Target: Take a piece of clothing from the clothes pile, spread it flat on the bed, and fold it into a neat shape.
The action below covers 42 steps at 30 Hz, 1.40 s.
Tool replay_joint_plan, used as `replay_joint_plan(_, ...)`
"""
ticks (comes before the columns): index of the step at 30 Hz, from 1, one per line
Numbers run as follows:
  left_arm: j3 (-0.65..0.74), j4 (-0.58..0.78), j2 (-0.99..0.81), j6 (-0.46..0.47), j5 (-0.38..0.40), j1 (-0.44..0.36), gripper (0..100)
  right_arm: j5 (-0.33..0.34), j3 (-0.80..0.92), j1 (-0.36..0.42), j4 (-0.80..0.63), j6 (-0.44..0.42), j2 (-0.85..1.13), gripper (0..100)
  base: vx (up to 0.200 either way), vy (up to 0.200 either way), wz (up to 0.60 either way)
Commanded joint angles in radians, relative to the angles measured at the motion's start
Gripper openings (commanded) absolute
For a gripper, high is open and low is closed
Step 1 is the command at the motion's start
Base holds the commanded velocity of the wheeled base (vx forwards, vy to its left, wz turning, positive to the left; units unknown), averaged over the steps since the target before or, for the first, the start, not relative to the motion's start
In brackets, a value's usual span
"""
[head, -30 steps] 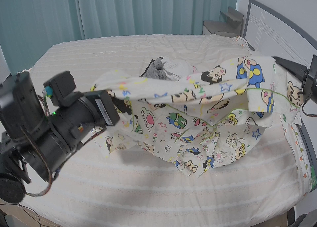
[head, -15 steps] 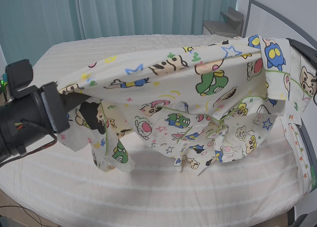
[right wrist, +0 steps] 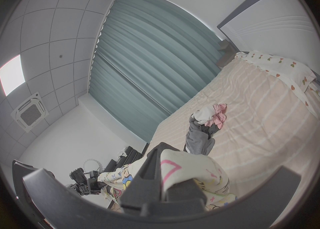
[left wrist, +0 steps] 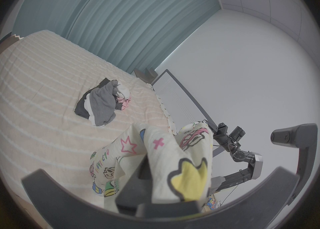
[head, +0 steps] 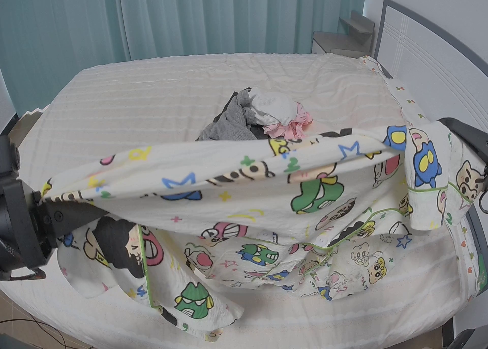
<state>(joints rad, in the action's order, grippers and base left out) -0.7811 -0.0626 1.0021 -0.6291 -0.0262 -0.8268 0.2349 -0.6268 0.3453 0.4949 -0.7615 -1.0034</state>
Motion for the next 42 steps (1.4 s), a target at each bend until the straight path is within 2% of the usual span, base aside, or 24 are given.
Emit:
replay_joint_plan(1,0.023,-0.002,0.004,0.000,0.000,0.011,0,0.001,0.030,0.004,0.005,-0.002,0.003,0,0.000,0.000,0.00)
replay_joint_plan(9,0.022,-0.005,0.055,0.074,-0.005,0.090,0,0.007,0.062,0.009,0.093,-0.035,-0.003,0,0.000,0.000,0.00)
replay_joint_plan(13,0.020,-0.005,0.061,0.078,-0.006,0.092,0,0.027,0.047,0.007,0.099,-0.032,-0.009,0,0.000,0.000,0.00)
replay_joint_plan(28,0.028,-0.005,0.056,0.082,-0.029,0.090,0,0.043,0.010,0.009,0.096,-0.032,0.002,0,-0.200,0.000,0.00)
replay_joint_plan(32,0.028,-0.005,0.056,0.082,-0.037,0.092,0,0.057,-0.004,0.011,0.094,-0.032,0.003,0,0.000,0.000,0.00)
replay_joint_plan(36,0.032,-0.005,0.059,0.077,-0.080,0.092,0,0.064,-0.010,0.011,0.093,-0.032,0.005,0,0.000,0.000,0.00)
replay_joint_plan(42,0.034,-0.005,0.043,0.080,-0.081,0.092,0,0.080,-0.013,0.011,0.088,-0.032,0.002,0,0.000,0.067,0.00)
